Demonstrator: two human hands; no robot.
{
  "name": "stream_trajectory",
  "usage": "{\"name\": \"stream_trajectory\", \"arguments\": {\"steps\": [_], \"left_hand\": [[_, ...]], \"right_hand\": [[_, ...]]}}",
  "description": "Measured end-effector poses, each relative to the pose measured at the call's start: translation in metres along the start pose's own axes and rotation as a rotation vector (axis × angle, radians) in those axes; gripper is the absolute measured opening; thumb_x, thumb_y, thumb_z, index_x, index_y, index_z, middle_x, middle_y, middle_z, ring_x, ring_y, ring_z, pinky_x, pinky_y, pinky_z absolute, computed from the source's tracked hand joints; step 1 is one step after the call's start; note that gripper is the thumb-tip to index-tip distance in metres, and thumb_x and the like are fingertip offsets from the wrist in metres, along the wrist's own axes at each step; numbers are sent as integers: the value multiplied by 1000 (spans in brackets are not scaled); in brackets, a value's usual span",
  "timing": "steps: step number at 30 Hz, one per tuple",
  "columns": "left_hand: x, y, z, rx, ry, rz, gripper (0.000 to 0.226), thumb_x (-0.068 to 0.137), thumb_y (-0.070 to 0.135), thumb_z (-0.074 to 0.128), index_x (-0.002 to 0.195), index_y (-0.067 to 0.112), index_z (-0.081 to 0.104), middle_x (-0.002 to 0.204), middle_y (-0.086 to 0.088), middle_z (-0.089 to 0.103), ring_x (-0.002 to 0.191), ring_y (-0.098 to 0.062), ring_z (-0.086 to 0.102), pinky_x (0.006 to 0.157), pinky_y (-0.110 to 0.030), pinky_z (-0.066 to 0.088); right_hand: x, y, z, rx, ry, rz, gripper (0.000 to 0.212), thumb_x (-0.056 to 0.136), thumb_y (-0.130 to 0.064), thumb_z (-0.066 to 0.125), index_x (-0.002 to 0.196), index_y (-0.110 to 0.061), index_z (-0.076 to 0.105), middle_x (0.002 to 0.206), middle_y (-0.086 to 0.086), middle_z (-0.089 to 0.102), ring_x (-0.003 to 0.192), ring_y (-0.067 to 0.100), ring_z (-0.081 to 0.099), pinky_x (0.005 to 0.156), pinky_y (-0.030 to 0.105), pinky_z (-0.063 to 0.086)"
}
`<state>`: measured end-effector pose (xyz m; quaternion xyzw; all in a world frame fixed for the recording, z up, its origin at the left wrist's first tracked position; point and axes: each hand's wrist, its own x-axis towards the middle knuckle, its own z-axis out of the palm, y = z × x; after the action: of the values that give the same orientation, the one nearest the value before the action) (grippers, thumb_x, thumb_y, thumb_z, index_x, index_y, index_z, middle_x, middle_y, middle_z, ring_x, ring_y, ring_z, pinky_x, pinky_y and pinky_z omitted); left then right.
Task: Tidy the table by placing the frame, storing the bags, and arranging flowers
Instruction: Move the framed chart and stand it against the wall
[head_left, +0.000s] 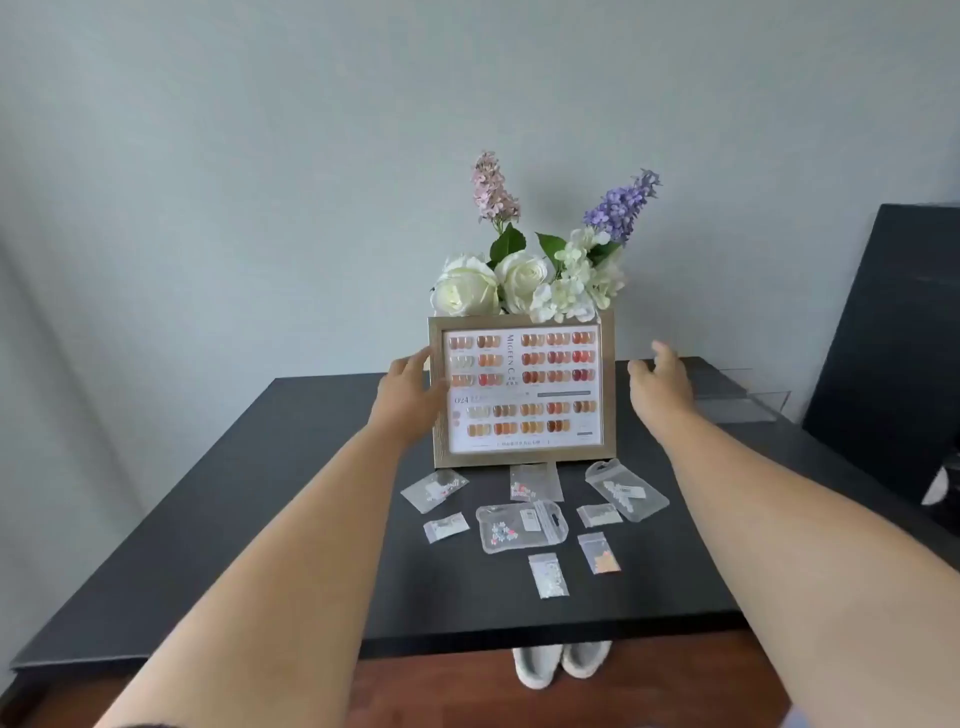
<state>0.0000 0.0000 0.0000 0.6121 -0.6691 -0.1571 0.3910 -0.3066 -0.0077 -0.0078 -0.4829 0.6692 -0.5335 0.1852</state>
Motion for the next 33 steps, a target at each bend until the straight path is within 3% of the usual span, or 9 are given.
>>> {"name": "stream_trajectory", "arguments": {"steps": [3,7,11,13,16,18,21,29,33], "left_hand": [[-8,-12,10,17,-69,-115,63,96,39,48,153,34,22,157,-2,26,135,-28,37,57,-22,42],[-8,-23,24,-15,-162,-164,68,95,41,52,154,33,18,156,-8,27,137,-31,36,103,-45,43],[-4,-36,35,-157,-137,-188,65,94,38,56,151,33,26,153,-4,37,139,-26,36,111,-46,34],[-2,-46,42,-271,-92,-225,61,95,32,56,150,35,30,150,1,42,135,-23,42,105,-38,42],[3,-58,51,-408,-49,-273,54,96,22,55,144,40,39,131,10,56,117,-12,55,65,-7,47],[6,-66,55,-448,-25,-278,54,96,18,54,141,44,42,123,13,61,106,-3,60,54,-3,44],[3,-77,60,-489,-25,-276,60,95,14,53,138,53,41,116,18,65,95,2,65,56,-5,48],[-5,-77,63,-532,69,-300,70,90,4,46,130,62,44,94,29,67,82,5,67,52,-20,55],[-9,-80,52,-518,133,-337,70,91,3,46,129,62,46,96,24,67,87,1,66,57,-19,56]], "right_hand": [[-8,14,9,-45,-104,92,52,97,-26,42,148,-20,32,153,9,35,130,30,44,85,33,35],[-4,29,21,-14,-209,198,54,98,-27,44,149,-20,28,155,7,34,136,31,39,99,41,37],[5,49,30,43,-341,291,56,98,-29,47,150,-22,29,154,5,36,137,30,37,110,48,33],[7,62,36,53,-362,269,47,98,-25,47,144,-23,41,145,3,48,127,27,48,101,43,42],[11,78,43,122,-291,265,41,97,-16,50,135,-28,52,118,-5,63,95,11,59,74,29,50],[14,87,46,177,-235,283,42,95,-12,53,133,-29,54,108,-7,61,93,13,59,73,32,55],[16,95,49,168,-189,258,42,93,-11,58,131,-28,57,106,-9,61,101,17,60,80,34,54],[5,85,58,135,-67,200,38,90,-6,62,122,-26,62,90,-16,66,81,6,64,59,24,54],[-5,72,70,106,-76,179,33,90,-8,62,115,-28,65,89,-17,66,82,9,64,71,35,60]]}}
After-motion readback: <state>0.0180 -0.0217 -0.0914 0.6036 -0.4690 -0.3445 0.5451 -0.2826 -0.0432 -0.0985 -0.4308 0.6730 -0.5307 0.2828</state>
